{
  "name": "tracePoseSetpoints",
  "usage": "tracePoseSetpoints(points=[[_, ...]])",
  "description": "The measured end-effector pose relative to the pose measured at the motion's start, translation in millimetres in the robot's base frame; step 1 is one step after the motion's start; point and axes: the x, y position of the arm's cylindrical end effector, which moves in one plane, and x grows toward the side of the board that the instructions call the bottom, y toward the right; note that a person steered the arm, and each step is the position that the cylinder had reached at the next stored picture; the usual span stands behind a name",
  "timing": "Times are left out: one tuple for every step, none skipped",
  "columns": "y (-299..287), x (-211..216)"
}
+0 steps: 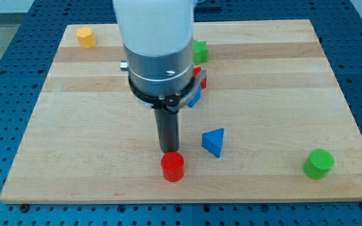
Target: Drag the triangle to the top right side of the board
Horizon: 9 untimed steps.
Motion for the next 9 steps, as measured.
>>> tracePoseSetpoints(points=[[-0.4, -0.9], [3.3, -0.9], [5.0, -0.9], [19.1, -0.9], [35.9, -0.9], [35.9, 0.2], [35.9, 5.6], [40.9, 5.6], [80.0, 5.6]])
